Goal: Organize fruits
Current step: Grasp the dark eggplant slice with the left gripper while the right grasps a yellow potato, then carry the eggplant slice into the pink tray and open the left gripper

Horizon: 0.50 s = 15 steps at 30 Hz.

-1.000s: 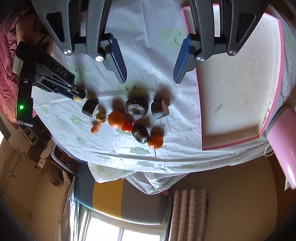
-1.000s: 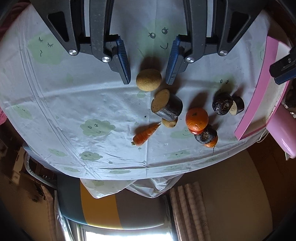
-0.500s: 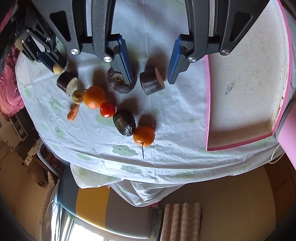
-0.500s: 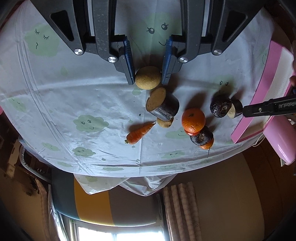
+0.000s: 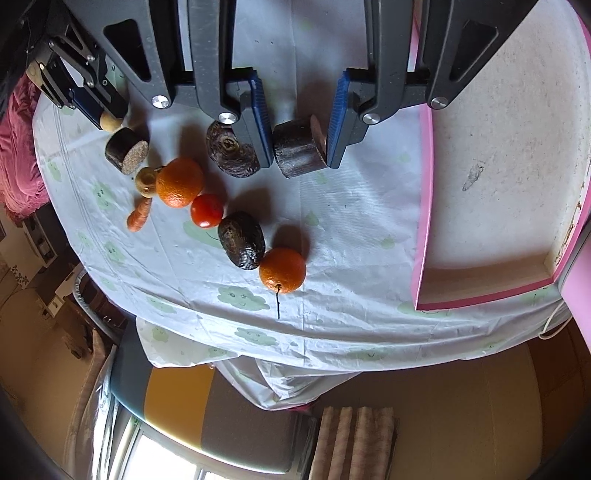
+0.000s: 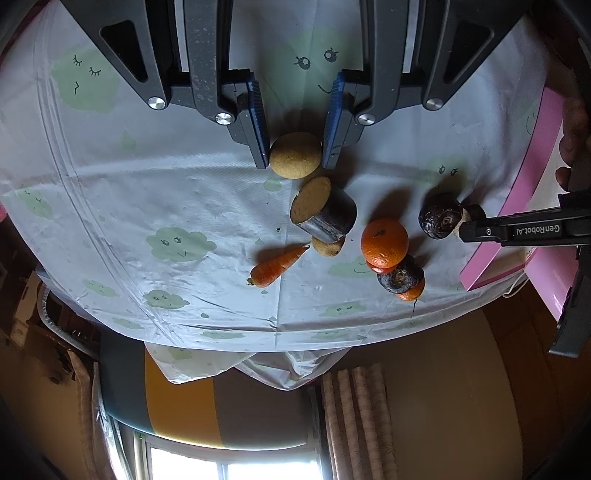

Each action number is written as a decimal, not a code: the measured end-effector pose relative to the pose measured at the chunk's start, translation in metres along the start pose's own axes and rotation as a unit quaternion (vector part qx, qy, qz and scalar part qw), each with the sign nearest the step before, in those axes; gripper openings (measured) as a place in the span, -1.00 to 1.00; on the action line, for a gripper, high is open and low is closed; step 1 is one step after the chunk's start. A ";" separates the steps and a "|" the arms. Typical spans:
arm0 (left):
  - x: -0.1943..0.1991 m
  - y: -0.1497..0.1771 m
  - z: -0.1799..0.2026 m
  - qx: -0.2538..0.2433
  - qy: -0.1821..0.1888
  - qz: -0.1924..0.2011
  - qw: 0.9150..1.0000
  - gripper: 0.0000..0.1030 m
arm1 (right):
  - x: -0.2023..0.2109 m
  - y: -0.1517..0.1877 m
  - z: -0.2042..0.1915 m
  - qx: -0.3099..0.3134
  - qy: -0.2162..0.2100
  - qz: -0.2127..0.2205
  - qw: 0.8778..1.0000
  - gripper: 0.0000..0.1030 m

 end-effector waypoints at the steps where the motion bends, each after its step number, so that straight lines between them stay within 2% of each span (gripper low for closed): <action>1: 0.003 0.000 0.001 -0.003 0.001 0.005 1.000 -0.43 | 0.000 0.000 0.000 0.000 -0.001 0.000 1.000 -0.44; 9: 0.033 0.006 0.009 -0.025 0.008 0.038 0.999 -0.43 | 0.000 0.002 -0.003 0.003 0.006 -0.001 1.000 -0.43; 15: 0.051 0.012 0.005 -0.023 0.005 0.054 0.998 -0.43 | 0.000 0.002 -0.005 0.009 0.020 -0.001 1.000 -0.43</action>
Point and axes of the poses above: each gripper's, at about its wrist camera, not at the fingertips, and x roughly against the way its jaws point, z to its right, y to its underside, the point moved 8 cm from there along -x, roughly the way its jaws point, and after that the axes turned 3 degrees about y, right-handed, at the moved point
